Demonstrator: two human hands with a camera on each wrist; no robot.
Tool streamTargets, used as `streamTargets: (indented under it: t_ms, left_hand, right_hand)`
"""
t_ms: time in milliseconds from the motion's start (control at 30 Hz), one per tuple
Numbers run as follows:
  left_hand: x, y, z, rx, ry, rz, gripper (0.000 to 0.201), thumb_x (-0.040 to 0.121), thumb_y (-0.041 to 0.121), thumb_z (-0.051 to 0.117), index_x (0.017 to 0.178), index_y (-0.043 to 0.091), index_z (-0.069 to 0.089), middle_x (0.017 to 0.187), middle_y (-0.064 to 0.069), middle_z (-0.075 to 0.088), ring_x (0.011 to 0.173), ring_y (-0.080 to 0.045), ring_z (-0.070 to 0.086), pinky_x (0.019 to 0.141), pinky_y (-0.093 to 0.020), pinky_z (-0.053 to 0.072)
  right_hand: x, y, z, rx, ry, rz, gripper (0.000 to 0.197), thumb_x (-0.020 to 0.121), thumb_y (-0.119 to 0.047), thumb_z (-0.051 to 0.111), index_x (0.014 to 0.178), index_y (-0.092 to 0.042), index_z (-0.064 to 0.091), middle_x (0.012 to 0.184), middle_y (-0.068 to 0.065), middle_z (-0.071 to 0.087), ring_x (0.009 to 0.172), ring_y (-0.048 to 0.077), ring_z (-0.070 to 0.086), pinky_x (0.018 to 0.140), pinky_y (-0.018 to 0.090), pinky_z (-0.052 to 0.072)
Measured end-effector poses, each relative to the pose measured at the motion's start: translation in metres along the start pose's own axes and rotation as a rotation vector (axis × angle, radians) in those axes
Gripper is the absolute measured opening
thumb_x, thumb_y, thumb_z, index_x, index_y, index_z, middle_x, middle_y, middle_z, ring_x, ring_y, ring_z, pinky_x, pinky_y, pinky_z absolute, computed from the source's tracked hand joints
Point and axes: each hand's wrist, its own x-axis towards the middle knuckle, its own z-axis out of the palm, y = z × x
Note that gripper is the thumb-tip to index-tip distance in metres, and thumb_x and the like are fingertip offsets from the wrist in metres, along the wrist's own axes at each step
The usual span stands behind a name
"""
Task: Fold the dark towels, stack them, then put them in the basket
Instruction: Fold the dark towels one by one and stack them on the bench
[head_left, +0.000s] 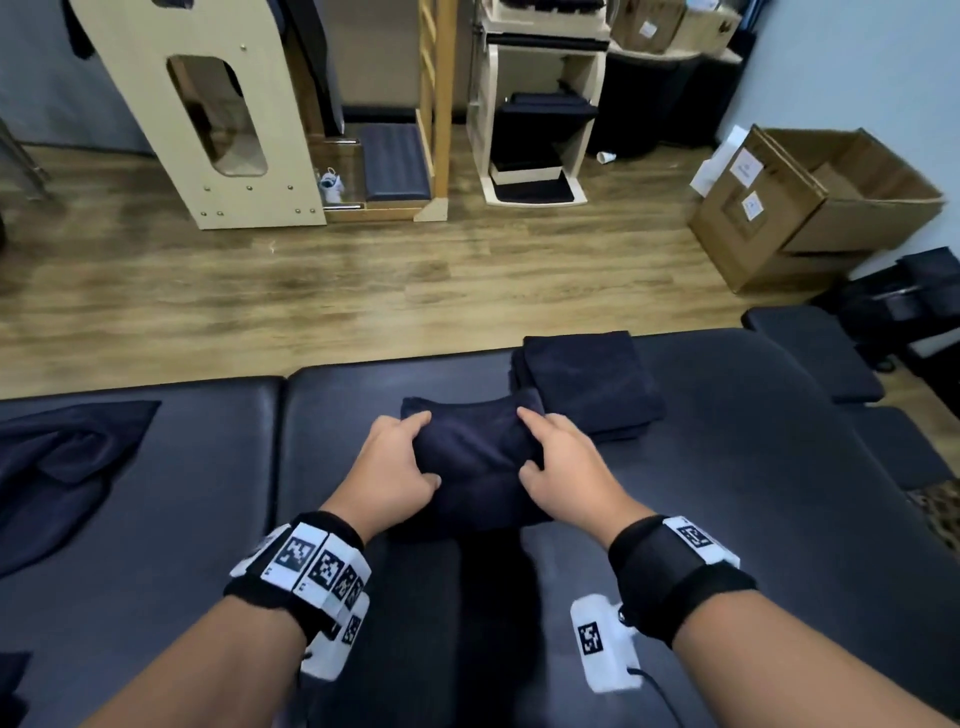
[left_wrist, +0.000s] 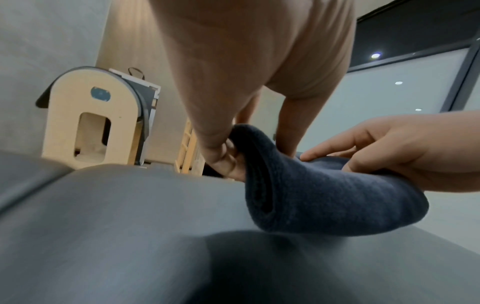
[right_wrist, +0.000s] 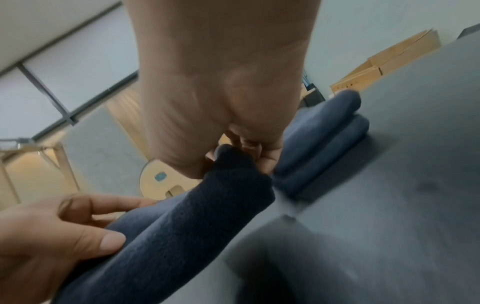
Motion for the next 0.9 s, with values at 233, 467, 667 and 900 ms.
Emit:
streamTargets:
  t_ms: [233, 467, 667, 900]
  left_hand:
    - [0.066, 0.102, 0.040, -0.052, 0.022, 0.030, 0.082, 0.082, 0.010, 0.074, 0.154, 0.017, 0.034, 0.144, -0.008, 0.036, 0.138, -0.023, 0.041, 0.116, -0.030, 0.033]
    - [0.129, 0.136, 0.080, -0.035, -0.020, 0.004, 0.083, 0.084, 0.013, 0.073, 0.155, 0.013, 0.029, 0.152, -0.010, 0.031, 0.141, -0.025, 0.038, 0.118, -0.034, 0.033]
    - [0.124, 0.132, 0.102, 0.205, 0.069, 0.115, 0.075, 0.093, 0.038, 0.062, 0.156, 0.018, 0.025, 0.164, -0.001, 0.014, 0.151, -0.022, 0.012, 0.122, -0.041, 0.023]
    - [0.131, 0.121, 0.110, 0.587, -0.246, 0.047, 0.121, 0.077, 0.085, 0.046, 0.158, 0.016, -0.012, 0.163, 0.006, -0.027, 0.153, -0.013, -0.015, 0.123, -0.048, 0.018]
  right_hand:
    - [0.048, 0.071, -0.103, -0.019, 0.030, -0.027, 0.069, 0.091, -0.014, 0.052, 0.157, -0.020, 0.032, 0.138, 0.004, 0.046, 0.130, 0.023, 0.045, 0.105, 0.025, 0.034]
    - [0.098, 0.126, -0.130, -0.043, -0.002, 0.026, 0.067, 0.094, -0.011, 0.049, 0.157, -0.021, 0.031, 0.147, 0.008, 0.038, 0.133, 0.027, 0.044, 0.107, 0.033, 0.039]
    - [0.090, 0.139, -0.108, -0.382, 0.148, -0.147, 0.055, 0.094, -0.037, 0.058, 0.142, -0.012, 0.048, 0.141, 0.015, 0.039, 0.121, 0.037, 0.039, 0.096, 0.050, 0.049]
    - [0.079, 0.148, -0.080, -0.448, -0.199, 0.020, 0.092, 0.097, -0.068, 0.030, 0.159, -0.007, 0.001, 0.168, 0.008, -0.013, 0.150, 0.034, 0.010, 0.112, 0.052, 0.034]
